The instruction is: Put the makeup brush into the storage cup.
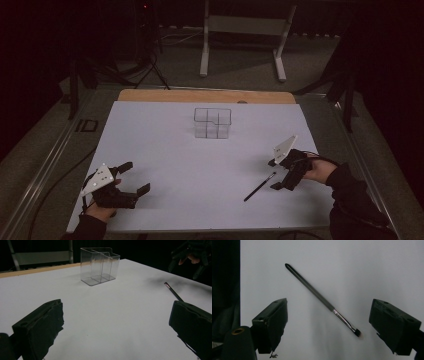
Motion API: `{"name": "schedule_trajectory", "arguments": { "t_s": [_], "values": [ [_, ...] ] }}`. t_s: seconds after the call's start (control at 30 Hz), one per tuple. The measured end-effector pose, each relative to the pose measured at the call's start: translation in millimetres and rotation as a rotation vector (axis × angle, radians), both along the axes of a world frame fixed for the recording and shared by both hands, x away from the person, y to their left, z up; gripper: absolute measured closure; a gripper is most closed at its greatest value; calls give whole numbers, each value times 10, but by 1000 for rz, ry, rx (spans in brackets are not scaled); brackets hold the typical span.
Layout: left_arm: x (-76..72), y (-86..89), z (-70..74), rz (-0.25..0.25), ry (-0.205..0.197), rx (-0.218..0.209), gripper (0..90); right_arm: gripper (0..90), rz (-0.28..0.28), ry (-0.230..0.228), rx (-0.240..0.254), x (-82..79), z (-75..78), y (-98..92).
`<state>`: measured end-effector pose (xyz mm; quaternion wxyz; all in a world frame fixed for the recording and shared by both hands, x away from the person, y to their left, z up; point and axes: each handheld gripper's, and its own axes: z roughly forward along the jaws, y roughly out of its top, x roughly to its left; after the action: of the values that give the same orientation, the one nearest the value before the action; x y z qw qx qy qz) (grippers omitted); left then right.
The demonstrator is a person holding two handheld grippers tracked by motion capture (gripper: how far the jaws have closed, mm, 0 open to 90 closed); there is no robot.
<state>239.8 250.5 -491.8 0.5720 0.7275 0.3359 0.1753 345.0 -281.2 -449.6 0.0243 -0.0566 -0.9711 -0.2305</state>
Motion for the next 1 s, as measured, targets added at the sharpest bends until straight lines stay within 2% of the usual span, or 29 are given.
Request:
{"name": "schedule_trajectory", "arguments": {
  "t_s": [0.17,0.3,0.4,0.57,0.63,0.73,0.8,0.83,0.97,1.0],
  "values": [
    [3,2,-1,5,-1,4,7,173,20,11,-18,43,38,27],
    [3,5,-2,5,-1,0,8,174,62,-28,-28,73,69,39],
    [6,5,-4,4,2,1,7,180,75,-31,-55,82,81,49],
    [10,9,-10,3,10,-9,7,167,87,-40,-70,127,126,63],
    [9,10,-8,3,7,-8,7,166,97,-17,-82,142,135,74],
    [10,11,-10,2,9,-5,7,165,125,9,-118,141,139,108],
    [10,10,-10,3,8,-7,7,164,132,7,-133,142,142,123],
    [10,12,-8,1,5,-13,7,165,174,-1,-159,141,149,149],
    [6,12,-6,-3,4,-17,7,192,205,-18,-196,150,158,173],
    [8,10,-8,-3,5,-16,7,207,204,-36,-207,149,161,181]
  ]
}}
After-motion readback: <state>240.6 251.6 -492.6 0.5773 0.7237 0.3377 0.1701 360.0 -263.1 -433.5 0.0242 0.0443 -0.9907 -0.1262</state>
